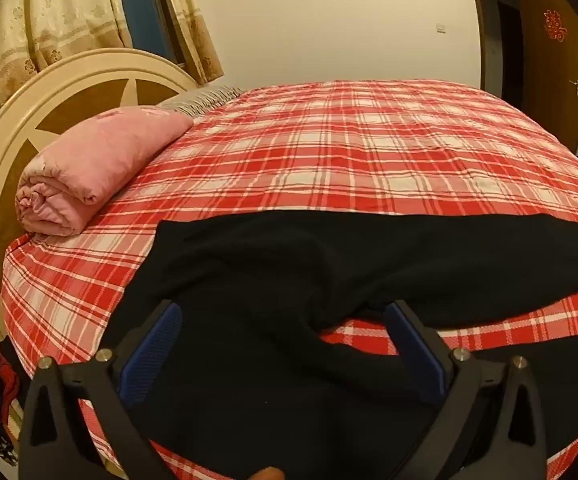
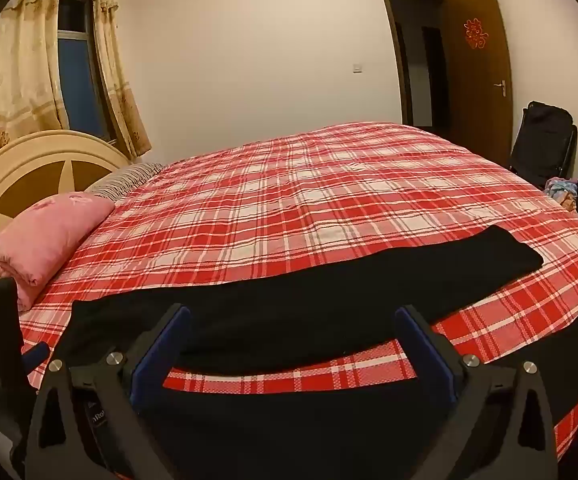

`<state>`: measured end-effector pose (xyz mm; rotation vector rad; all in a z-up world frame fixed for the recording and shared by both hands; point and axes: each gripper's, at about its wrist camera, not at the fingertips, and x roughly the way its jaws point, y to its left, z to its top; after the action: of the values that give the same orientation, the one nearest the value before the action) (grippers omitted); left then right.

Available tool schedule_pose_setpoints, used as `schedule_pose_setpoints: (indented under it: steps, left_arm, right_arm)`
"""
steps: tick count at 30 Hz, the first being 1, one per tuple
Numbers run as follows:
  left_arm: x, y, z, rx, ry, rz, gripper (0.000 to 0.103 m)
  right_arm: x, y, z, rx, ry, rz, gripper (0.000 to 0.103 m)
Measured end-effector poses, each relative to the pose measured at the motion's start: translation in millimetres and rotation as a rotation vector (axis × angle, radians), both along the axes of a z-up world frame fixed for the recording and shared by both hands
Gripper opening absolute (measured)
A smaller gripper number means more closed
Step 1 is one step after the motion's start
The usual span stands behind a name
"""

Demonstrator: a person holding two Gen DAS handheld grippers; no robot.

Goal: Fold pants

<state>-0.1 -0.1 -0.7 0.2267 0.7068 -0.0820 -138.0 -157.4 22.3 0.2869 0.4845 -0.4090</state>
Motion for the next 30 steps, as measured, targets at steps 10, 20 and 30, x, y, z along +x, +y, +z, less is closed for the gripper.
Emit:
schedule_pose_setpoints:
  steps: [10, 20, 30]
  left_arm:
    - [0, -2, -13, -0.033, 0.062, -0.002, 0.103]
    - [1, 2, -11, 0.003, 0.052, -0.007, 0.103]
    - [1, 3, -9, 0.01, 0.052, -0.002, 0.103]
  right_arm:
    - [0, -3, -6, 0.004, 0.017, 0.001, 0.102]
    - [2, 0, -6, 0.008, 0.028, 0.001, 0.102]
    - [2, -2, -6, 0.027, 0.033, 0.0, 0.102]
